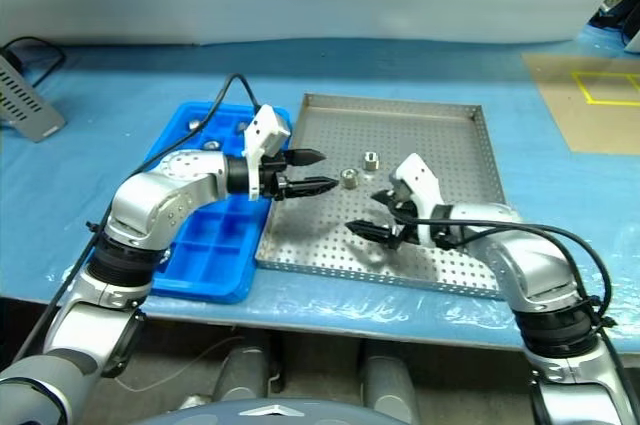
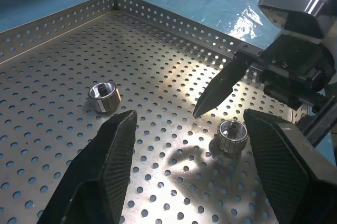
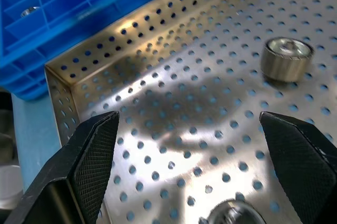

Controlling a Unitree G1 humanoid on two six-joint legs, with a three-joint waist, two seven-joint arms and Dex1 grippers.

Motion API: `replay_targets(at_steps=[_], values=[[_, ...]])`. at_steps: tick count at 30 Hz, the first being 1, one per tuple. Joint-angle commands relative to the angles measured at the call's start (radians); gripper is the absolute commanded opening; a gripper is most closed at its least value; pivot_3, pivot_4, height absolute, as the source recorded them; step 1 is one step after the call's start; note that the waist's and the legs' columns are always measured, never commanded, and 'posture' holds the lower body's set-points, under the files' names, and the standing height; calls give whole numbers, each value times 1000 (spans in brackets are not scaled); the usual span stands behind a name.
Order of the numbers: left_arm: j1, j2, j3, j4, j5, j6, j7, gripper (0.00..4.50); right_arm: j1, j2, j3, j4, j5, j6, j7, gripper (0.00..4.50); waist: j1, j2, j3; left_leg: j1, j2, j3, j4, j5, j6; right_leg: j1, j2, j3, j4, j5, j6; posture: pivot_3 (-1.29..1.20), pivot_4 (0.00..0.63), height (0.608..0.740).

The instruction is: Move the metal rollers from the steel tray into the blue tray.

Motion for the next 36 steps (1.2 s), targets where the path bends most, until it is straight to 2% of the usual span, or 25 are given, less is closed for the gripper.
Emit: replay_targets(at_steps=[1, 4, 9, 14, 23, 29, 36], values=[[-12, 3, 20, -41, -12, -4, -4, 3423, -20, -55, -61, 9, 23, -41, 55, 4472, -2, 0, 0, 0, 1, 0, 0, 0, 0, 0, 0, 0, 0, 0, 0, -270, 150, 740], [-12, 2, 21, -43, -14, -3, -1, 3423, -40, -76, -57, -58, 49, 25, 34, 4472, -6, 0, 0, 1, 1, 0, -1, 1, -1, 0, 3, -1, 1, 0, 0, -268, 150, 740], [-10, 0, 21, -40, -12, -6, 3, 3423, -28, -33, -28, -193, 100, 129, -51, 4472, -15, 0, 0, 1, 1, 0, -4, 1, -2, -2, 4, -2, 1, 0, 0, -264, 150, 740], [-14, -7, 24, -32, -9, -14, 10, 3423, -2, -9, 10, -144, 50, 30, -56, 4472, -11, 0, 0, 0, 1, 0, -2, 1, -2, -2, 2, -1, 0, 0, 0, -256, 150, 740], [-14, -8, 27, -28, -6, -19, 20, 3423, -41, -105, 21, -24, 16, -34, 24, 4472, -11, 0, 0, 0, 1, 0, -2, 1, -1, -1, 2, -1, 0, 0, 1, -242, 150, 740], [-15, -4, 31, -24, -5, -24, 21, 3423, -91, -88, 11, 40, 24, -41, 37, 4472, -13, 0, 0, 0, 1, 0, -2, 1, -1, -2, 3, -2, 1, 0, 1, -239, 150, 740], [-16, 2, 44, -31, -10, -21, 26, 3423, -78, -52, -6, -24, 49, -10, -9, 4472, -11, 0, 0, 0, 1, 0, -1, 1, -1, -1, 2, -2, 1, 0, 0, -226, 150, 740]])
